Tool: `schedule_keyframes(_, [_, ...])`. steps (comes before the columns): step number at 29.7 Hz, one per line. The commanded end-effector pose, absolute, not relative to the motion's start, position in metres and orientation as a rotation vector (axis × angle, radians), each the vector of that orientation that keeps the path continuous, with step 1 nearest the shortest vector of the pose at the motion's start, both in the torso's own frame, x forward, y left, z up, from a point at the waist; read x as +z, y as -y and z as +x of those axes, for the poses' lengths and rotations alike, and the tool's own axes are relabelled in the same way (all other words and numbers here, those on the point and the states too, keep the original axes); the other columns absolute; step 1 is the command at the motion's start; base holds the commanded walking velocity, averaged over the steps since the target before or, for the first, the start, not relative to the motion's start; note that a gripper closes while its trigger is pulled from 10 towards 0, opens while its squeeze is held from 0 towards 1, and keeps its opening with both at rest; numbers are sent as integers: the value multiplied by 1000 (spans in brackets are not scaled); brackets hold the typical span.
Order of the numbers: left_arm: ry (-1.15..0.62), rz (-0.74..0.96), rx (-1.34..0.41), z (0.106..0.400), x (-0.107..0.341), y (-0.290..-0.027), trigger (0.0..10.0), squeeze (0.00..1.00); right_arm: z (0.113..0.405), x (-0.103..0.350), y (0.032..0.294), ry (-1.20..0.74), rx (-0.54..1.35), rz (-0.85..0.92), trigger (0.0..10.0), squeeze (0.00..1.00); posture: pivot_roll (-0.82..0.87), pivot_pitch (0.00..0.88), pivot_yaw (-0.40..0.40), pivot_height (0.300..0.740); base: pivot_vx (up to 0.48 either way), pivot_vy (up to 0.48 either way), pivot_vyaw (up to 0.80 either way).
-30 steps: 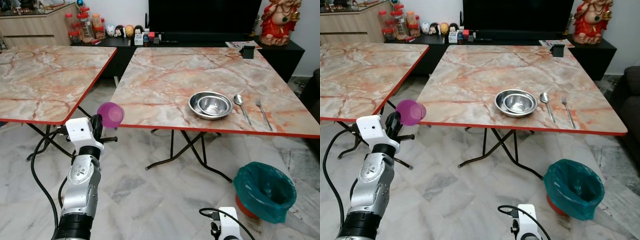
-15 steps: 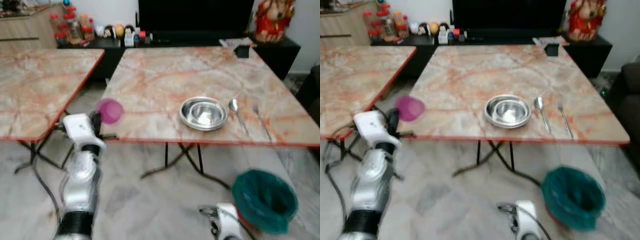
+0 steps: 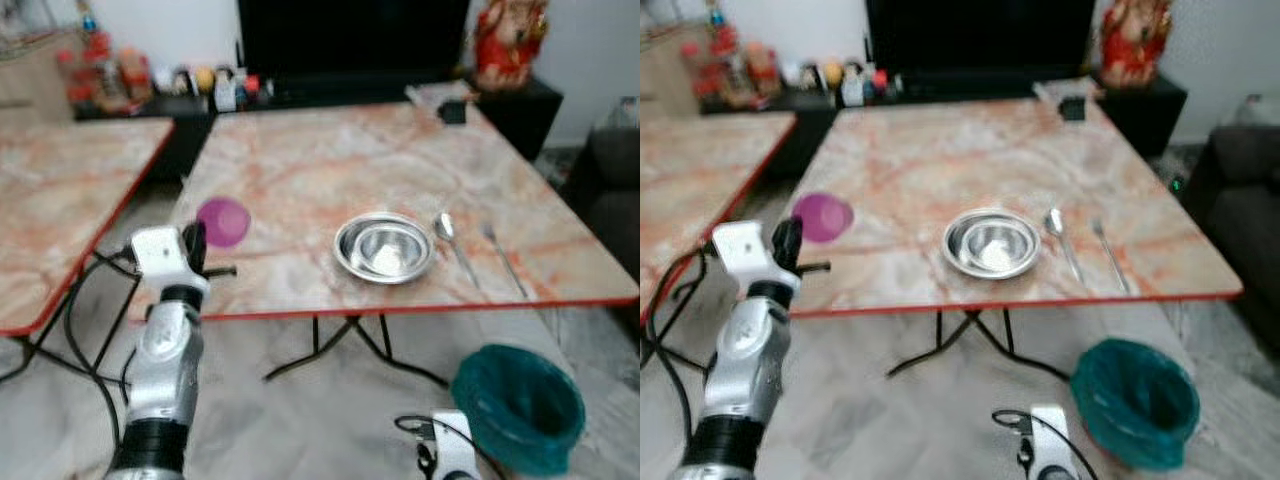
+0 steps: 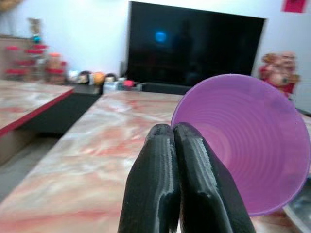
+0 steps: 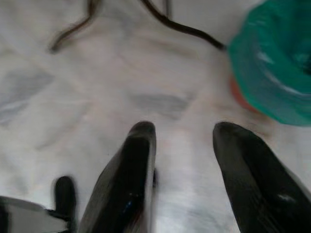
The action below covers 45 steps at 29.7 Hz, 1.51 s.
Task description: Setting the table
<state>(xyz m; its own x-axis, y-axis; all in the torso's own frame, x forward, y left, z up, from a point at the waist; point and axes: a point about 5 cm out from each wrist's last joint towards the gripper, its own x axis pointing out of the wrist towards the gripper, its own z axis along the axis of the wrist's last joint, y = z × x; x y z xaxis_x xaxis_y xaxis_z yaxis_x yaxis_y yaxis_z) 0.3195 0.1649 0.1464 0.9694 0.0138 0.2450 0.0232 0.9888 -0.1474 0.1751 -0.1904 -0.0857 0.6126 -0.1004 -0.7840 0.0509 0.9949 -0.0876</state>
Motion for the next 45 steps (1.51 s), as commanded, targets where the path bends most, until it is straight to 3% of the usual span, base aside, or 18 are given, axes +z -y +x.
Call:
schedule_keyframes(1, [266,-127,27,320,152,-178,10000,0,182,-83,181,-883,-77,-39,10000,0,36,0,25,727,360,0,0])
schedule_keyframes(21, [260,-125,21,321,152,-177,10000,0,182,-83,183,-877,-100,-45,10000,0,33,16,34,727,360,0,0])
schedule_keyframes(31, [228,-132,-25,322,149,-172,10000,0,176,-85,187,-894,-118,-59,10000,0,27,1,41,727,0,0,0])
schedule_keyframes(45, [111,-99,-248,327,143,-143,10000,0,173,-86,191,-903,-118,-72,10000,0,24,0,40,727,0,0,0])
